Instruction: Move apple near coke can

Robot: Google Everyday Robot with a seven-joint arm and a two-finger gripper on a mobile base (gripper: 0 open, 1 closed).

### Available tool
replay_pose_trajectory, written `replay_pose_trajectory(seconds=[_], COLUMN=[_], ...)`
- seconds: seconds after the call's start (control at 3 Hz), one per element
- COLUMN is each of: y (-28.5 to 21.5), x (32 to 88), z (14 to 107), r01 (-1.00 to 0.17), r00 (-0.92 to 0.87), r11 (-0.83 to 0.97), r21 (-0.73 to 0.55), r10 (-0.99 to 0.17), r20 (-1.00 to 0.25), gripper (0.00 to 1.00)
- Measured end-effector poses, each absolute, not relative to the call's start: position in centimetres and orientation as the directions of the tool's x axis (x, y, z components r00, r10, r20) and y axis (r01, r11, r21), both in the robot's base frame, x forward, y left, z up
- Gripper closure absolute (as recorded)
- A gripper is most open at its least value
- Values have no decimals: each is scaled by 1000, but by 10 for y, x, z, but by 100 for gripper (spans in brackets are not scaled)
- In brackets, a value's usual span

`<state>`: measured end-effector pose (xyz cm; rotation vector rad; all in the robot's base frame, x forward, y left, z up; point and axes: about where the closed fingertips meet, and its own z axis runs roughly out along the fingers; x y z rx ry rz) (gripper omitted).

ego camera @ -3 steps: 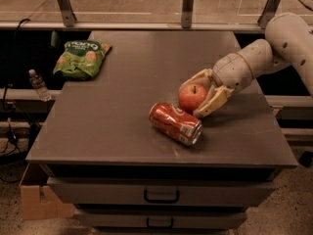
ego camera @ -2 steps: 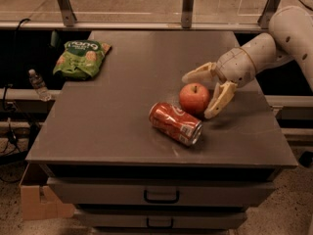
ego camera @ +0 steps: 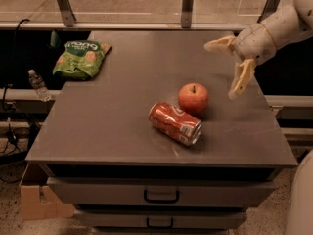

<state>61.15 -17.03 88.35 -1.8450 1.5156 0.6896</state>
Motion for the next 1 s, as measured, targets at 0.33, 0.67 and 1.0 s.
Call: replay_pose_trajectory(seconds=[0.33, 0.67, 1.0], y=[-215, -256, -257], x=[633, 635, 639], z=[916, 955, 958], r01=[-970, -930, -921], r00=[166, 115, 114], r11=[11, 156, 175], r21=[-245, -332, -348], r10=[-706, -735, -733], r20=[-689, -668, -670], gripper=[0, 0, 0])
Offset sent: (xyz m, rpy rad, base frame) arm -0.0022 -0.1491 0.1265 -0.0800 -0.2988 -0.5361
